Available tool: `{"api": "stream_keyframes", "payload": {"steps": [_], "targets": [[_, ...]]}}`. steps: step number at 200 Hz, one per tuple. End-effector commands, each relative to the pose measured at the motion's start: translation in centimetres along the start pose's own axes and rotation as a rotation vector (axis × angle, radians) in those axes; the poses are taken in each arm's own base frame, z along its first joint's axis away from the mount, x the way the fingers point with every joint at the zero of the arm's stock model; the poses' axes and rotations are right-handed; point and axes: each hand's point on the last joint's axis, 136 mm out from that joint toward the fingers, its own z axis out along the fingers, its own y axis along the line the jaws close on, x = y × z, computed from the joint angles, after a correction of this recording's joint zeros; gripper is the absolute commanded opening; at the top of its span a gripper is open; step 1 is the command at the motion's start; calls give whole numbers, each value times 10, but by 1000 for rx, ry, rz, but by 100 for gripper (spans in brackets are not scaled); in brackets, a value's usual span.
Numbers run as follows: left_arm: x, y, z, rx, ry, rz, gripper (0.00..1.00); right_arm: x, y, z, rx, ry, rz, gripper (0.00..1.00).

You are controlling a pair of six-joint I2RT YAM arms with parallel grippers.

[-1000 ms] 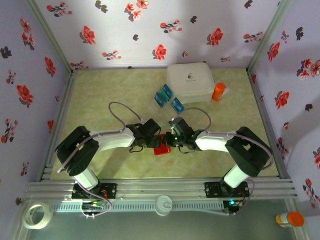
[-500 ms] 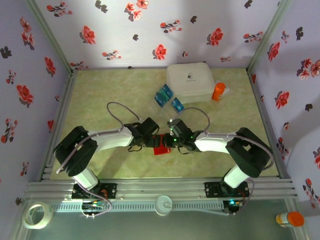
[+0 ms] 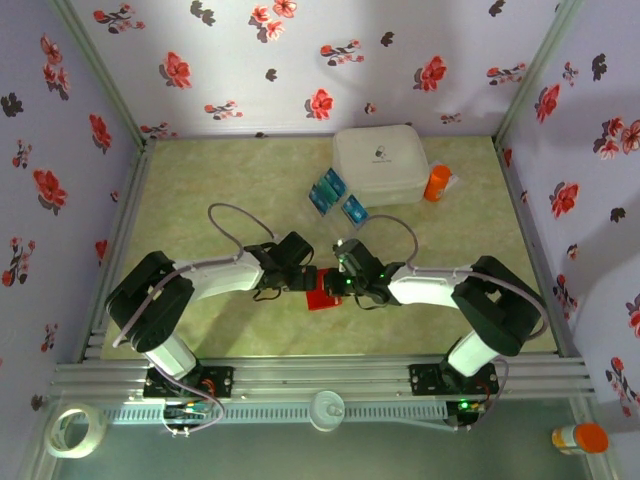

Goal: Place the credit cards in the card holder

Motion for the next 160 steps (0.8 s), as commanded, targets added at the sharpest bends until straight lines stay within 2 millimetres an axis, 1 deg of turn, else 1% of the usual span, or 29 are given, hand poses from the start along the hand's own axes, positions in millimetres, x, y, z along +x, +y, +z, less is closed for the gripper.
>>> {"api": "stream_keyframes", "payload": {"steps": [1, 38, 78, 127, 138, 160], "targets": [[18, 20, 13, -65, 57, 1, 100, 68, -40, -3, 155, 225, -36, 0], [23, 20, 20, -68, 82, 6, 100, 71, -38, -4, 160, 213, -100, 0], [27, 20, 23, -69, 94, 11, 100, 81, -46, -2, 194, 234, -125, 0], [27, 18, 22, -63, 93, 13, 100, 97, -64, 6, 265, 297, -87, 0], [26, 16, 21, -58, 93, 13, 100, 100, -64, 8, 265, 313, -75, 0], [21, 12, 13, -40, 78, 12, 100, 100, -60, 9, 244, 309, -52, 0]]}}
